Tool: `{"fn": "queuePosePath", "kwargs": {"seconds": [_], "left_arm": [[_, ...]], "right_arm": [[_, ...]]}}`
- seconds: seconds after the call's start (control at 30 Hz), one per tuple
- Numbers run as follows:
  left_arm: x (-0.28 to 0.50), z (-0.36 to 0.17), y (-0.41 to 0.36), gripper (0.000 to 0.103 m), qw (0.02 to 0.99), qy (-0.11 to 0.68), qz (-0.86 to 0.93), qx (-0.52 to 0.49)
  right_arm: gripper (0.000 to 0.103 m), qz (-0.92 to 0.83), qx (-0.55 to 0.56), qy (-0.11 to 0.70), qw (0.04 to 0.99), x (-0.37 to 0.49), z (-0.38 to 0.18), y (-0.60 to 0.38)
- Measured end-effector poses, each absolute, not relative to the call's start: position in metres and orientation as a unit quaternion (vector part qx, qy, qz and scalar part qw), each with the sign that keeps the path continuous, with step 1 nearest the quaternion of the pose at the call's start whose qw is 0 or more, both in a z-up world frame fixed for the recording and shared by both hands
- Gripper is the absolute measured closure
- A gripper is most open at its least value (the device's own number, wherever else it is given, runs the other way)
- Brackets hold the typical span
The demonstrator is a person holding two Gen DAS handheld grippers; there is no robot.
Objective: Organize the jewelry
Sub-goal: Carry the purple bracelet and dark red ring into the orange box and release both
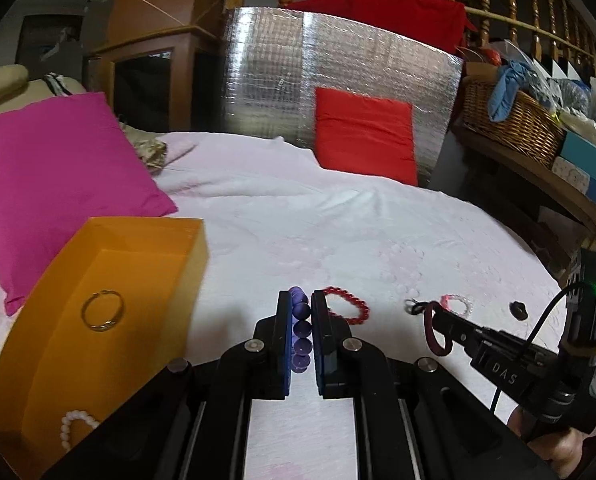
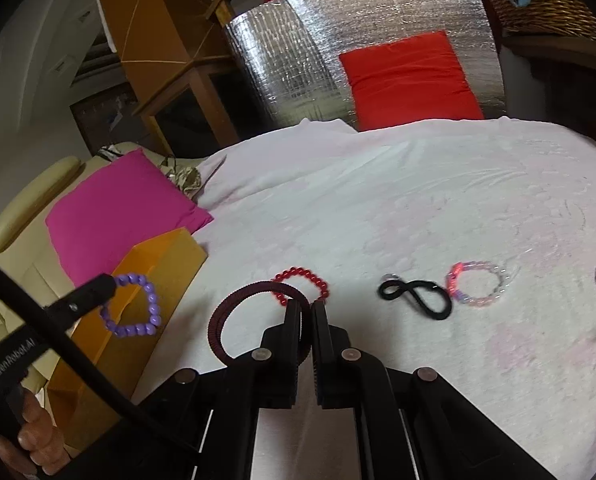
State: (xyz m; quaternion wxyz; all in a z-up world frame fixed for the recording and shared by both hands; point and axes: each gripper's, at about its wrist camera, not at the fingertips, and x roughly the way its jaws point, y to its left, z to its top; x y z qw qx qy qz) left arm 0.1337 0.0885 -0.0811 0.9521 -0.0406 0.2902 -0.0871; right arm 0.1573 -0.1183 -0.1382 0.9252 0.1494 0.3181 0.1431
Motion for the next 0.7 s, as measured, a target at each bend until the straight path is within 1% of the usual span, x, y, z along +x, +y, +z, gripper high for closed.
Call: {"fn": "queuePosePath", "kwargs": {"seconds": [0.53, 0.7], "left_arm": [[0.123, -0.072, 0.164, 0.094, 0.960, 0.268, -0.013, -0.081], [0.119, -0.069, 0.197, 0.094, 0.960, 0.256, 0.015, -0.109]], "right_arm": [[0.097, 0.157, 0.113, 0.334, 0.923, 0.152, -0.157, -0.067], [0.097, 0.163, 0.103, 0.339, 0.921, 0.150, -0.150, -0.044]]}}
